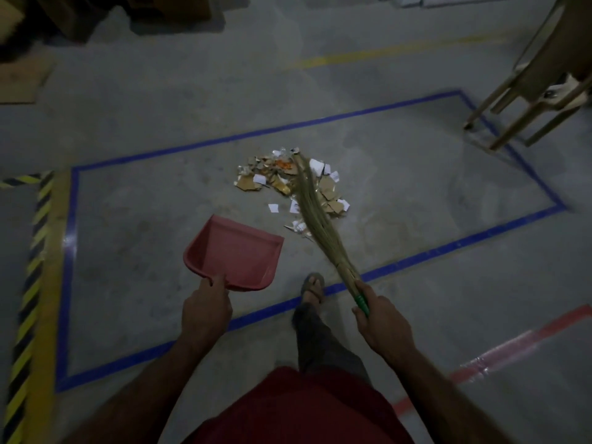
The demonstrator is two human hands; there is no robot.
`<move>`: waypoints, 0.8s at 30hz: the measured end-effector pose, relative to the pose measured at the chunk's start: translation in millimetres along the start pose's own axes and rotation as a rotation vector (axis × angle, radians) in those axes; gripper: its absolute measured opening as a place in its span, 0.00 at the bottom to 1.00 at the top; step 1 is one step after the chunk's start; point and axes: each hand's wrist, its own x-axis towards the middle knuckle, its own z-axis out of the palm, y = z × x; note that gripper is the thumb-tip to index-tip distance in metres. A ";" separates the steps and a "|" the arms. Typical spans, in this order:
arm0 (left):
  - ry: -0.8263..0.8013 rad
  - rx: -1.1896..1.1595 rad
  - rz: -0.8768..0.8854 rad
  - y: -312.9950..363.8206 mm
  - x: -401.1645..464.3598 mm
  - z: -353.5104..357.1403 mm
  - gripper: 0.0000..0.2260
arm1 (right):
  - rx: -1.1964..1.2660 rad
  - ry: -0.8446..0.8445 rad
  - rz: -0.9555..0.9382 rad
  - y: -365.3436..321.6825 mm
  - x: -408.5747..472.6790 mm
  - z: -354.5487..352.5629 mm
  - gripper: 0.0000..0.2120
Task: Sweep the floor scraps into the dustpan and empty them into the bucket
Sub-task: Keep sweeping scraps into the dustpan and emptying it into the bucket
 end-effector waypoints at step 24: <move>-0.400 0.120 0.046 90.5 423.6 177.8 0.14 | -0.252 -0.543 0.435 97.2 516.8 145.1 0.21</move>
